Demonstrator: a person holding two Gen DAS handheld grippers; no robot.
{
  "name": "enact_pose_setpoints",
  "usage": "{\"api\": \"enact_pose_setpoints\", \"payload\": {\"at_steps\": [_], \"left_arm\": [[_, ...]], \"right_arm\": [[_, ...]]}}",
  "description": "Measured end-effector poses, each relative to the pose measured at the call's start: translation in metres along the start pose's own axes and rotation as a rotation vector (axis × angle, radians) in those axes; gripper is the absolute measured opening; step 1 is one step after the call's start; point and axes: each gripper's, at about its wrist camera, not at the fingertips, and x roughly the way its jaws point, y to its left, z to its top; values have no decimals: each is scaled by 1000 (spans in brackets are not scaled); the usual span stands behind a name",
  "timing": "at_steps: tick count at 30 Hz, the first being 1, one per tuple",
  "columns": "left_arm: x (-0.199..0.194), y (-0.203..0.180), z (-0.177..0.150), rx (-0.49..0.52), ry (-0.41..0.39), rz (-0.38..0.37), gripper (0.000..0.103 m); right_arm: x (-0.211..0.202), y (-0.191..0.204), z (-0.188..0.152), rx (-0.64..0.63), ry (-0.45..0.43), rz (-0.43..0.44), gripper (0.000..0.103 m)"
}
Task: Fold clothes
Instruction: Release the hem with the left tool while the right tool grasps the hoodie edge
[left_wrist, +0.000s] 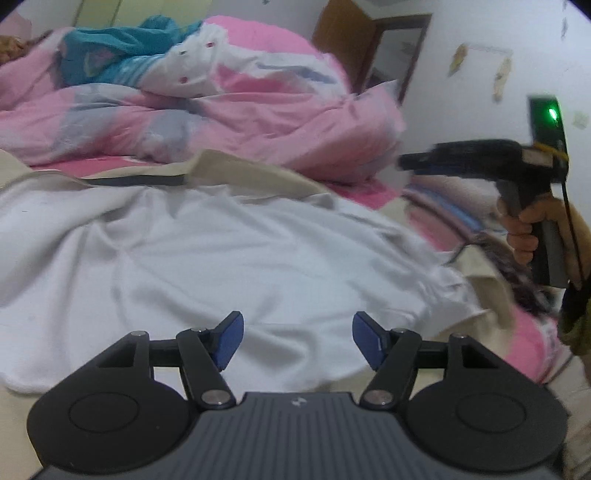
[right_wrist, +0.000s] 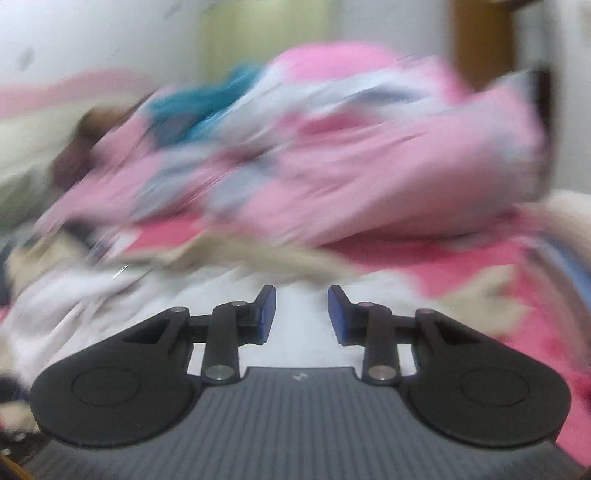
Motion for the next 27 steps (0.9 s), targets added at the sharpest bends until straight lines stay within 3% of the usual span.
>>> {"api": "enact_pose_setpoints", "payload": {"at_steps": [2, 6, 11, 13, 14, 16, 18, 23, 27], "left_arm": [[5, 10, -2, -8, 12, 39, 67], [15, 31, -11, -22, 42, 102, 67], [21, 53, -23, -48, 56, 122, 65], [20, 50, -25, -13, 55, 128, 65], [19, 48, -26, 5, 54, 131, 65], [19, 48, -27, 21, 52, 130, 65], [19, 49, -27, 23, 53, 125, 66], [17, 58, -24, -14, 54, 93, 66], [15, 60, -23, -28, 55, 84, 66]], "right_arm": [[22, 41, 8, -115, 48, 88, 28], [106, 61, 9, -121, 171, 81, 27], [184, 24, 15, -129, 239, -102, 24], [214, 1, 11, -152, 295, -179, 7], [217, -6, 11, -190, 291, -198, 0], [224, -20, 11, -265, 285, -238, 0], [237, -32, 13, -369, 301, -389, 0], [255, -98, 22, -227, 336, -533, 0], [237, -86, 27, -199, 320, -548, 0]]}}
